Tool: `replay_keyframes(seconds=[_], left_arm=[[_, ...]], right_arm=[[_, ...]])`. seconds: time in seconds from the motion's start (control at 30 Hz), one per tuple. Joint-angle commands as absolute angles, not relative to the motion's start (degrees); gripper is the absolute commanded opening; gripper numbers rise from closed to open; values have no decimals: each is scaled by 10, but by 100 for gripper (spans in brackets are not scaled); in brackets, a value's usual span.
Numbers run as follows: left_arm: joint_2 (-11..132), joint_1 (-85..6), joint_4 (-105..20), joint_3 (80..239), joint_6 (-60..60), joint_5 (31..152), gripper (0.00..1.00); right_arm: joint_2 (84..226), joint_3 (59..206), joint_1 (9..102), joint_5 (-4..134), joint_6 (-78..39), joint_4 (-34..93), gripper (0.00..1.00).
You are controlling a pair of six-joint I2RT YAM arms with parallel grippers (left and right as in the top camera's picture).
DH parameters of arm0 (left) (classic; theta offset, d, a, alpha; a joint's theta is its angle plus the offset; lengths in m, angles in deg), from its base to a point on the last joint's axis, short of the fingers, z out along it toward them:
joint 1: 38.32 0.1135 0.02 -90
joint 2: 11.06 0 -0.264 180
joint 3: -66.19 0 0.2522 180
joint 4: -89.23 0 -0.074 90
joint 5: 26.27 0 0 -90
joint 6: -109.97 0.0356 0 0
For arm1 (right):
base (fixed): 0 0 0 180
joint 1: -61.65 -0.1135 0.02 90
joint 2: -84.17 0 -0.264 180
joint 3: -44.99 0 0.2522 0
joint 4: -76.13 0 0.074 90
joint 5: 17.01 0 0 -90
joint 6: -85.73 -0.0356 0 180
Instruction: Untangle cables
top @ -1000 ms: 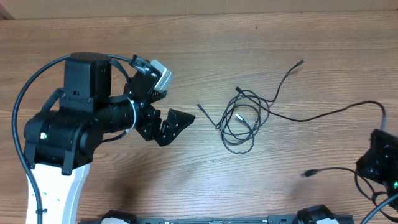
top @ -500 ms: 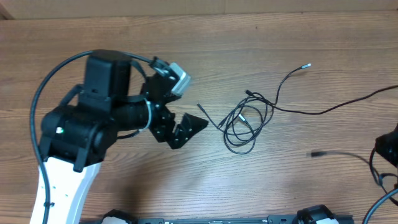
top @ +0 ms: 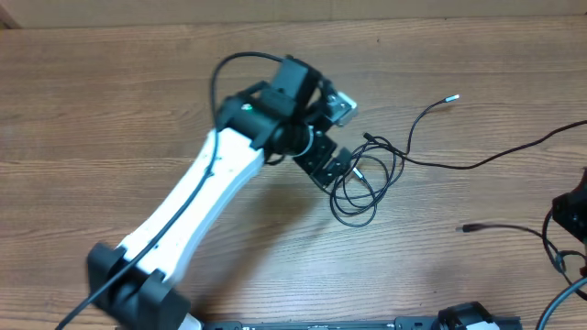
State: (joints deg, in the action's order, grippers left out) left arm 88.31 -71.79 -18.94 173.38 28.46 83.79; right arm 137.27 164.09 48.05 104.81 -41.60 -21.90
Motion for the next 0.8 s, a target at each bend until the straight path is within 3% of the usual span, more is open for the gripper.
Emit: replay_keyframes(seconds=[0.0,0.33,0.6,0.77], left_arm=[[937,-737,-207,1739,261,828,100],[1034,-762,-264,1739,213,791,100],[1051,-761,-272,1739,121,647,100],[1051,-763,-297,1739,127,661,100]], right_arm=[[1372,1646,479,1043,-418,-217,4],[1372,1646,479,1033,-418,-222,4],[1372,1646,479,1033,-418,-230,4],[1372,1646,479,1033,-418,-232,4]])
